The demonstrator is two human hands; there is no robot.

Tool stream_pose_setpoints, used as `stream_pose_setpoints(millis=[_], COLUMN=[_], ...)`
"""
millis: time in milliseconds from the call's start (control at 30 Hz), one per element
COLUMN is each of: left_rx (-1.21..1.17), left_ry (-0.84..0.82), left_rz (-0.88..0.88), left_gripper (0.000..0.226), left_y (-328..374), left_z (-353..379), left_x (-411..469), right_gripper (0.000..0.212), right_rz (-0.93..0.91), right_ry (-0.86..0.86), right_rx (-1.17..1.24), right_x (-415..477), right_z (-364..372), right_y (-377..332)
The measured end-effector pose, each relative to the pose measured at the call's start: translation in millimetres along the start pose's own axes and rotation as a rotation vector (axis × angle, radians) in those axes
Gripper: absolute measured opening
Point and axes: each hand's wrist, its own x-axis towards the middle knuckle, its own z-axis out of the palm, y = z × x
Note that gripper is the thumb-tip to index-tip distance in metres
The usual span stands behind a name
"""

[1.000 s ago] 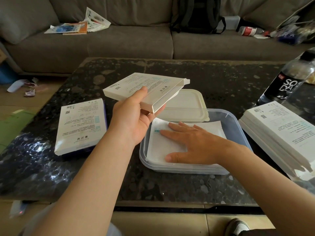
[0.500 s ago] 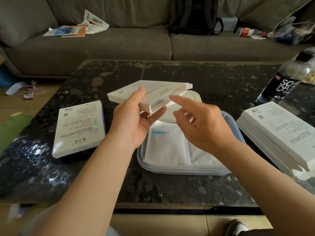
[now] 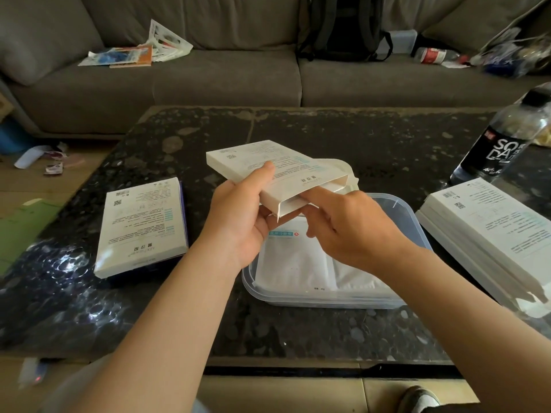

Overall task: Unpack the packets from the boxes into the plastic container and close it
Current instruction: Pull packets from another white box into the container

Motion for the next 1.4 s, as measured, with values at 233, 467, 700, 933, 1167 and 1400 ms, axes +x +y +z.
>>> stream_pose_setpoints(millis=[233, 467, 700, 933, 1167, 1400], left_rx=[0.003, -0.051, -0.157, -0.141, -0.120, -0.129], left_ry=[0.028, 0.044, 0.088, 0.093, 0.144, 0.201], left_rz=[-0.009, -0.014, 0.025, 0.026, 0.071, 0.107], left_gripper=[0.033, 0.032, 0.037, 0.033, 0.045, 0.040], left_y=[-2.9, 1.6, 8.8, 8.8, 5.5, 4.7], left_z=[-1.7, -6.3, -7.6, -6.0, -6.3, -8.6], left_x=[1.7, 2.4, 3.3, 3.7, 9.1, 11.8], right_gripper=[0.023, 0.018, 0.019, 0.015, 0.010, 0.020], right_rz=[-0.020, 0.003, 0.019, -0.017, 0.209, 0.411], right_ry=[0.223, 0.322, 0.665, 0.600, 0.703, 0.175], right_rx=[0.005, 0.089, -0.050, 0.051, 0.382, 0.494], right_x=[-2.3, -2.0, 5.6, 8.0, 12.0, 4.1], right_z=[-1.7, -12.0, -35.4, -52.7, -77.6, -76.8], right_y=[-6.2, -4.9, -9.1, -5.0, 0.5, 29.3])
